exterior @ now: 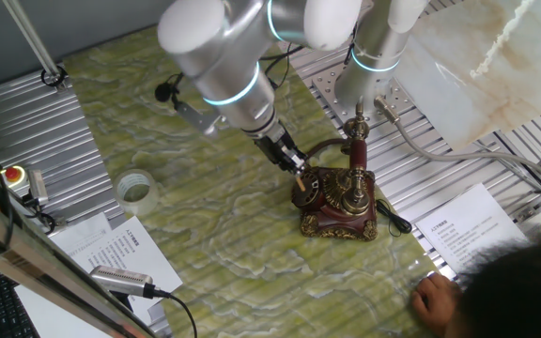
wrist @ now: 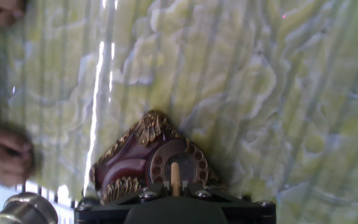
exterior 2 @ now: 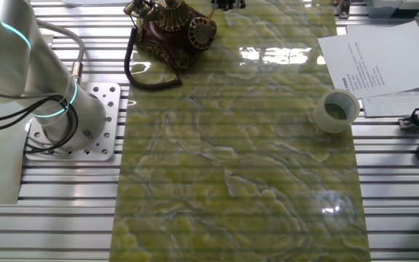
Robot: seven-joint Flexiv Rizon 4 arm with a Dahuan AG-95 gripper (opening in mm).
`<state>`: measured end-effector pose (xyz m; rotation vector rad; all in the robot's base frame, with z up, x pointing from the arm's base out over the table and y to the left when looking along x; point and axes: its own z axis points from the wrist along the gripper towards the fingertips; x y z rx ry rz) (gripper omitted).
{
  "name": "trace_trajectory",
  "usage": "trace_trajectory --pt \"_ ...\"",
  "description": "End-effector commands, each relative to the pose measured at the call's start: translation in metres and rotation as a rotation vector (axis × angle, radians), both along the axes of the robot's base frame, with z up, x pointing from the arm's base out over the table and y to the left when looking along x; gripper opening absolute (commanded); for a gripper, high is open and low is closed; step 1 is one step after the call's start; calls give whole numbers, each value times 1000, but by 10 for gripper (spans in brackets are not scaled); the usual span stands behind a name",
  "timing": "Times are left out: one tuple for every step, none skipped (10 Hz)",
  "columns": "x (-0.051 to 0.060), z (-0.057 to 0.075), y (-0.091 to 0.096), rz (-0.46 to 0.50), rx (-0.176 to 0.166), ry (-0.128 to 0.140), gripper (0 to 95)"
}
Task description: Dial a number on an old rotary phone
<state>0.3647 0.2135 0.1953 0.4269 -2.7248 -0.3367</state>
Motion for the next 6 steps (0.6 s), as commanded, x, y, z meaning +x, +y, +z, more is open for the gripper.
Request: trace_trajectory --pt "-11 -4 -6 69 -5 37 0" --pt "-12 -4 -6 70 -5 40 0" --pt "-12 -5 -6 78 -8 43 0" --pt "-13 -6 -6 80 -7 43 0" --pt "-13 -5 -6 81 -4 39 0" --pt "-13 -5 -6 82 -1 38 0"
